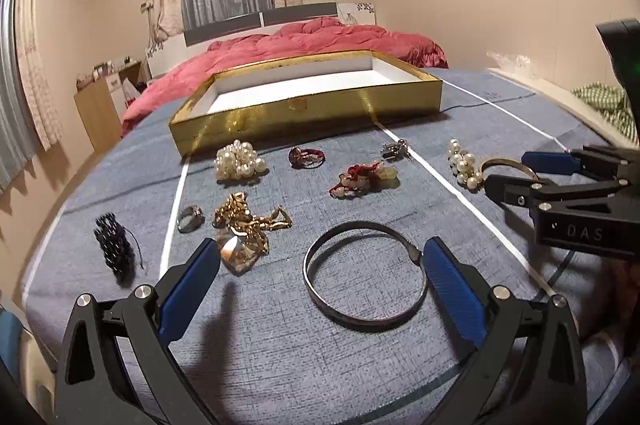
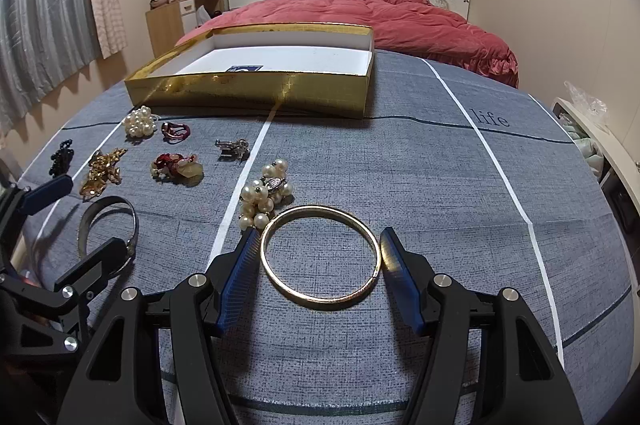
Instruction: Organize jewelry
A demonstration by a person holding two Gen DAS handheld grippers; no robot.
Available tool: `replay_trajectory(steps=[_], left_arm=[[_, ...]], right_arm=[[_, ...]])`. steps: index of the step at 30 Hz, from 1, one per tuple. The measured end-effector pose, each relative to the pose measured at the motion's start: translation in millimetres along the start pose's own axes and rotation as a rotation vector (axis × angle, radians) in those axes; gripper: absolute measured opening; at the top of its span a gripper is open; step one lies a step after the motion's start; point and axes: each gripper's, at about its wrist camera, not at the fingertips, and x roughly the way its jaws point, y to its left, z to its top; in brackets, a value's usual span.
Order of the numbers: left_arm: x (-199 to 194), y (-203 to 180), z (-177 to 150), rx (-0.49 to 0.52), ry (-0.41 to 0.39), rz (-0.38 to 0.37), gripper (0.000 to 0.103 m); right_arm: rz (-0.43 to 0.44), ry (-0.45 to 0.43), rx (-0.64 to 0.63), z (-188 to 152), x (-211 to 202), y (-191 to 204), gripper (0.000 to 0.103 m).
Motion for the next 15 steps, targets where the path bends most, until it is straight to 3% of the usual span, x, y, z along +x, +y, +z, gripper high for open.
replay_trajectory(steps=[3, 9, 15], left_arm=[[1.9, 4.9, -1.1, -0.032, 0.005, -0.025, 0.0], [-1.9, -3.6, 1.8, 0.002, -0.019, -0.026, 0.0], [8.3, -4.4, -0.7, -0.003, 0.013, -0.022, 0.0]], right_arm=[[0.0, 0.0, 0.0, -0.1, 0.0, 0.0, 0.061], [0.0, 0.0, 0.0, -0.1, 0.1, 0.0, 0.061], [0.001, 0.0, 0.001, -0.3, 0.0, -0.2, 0.061]])
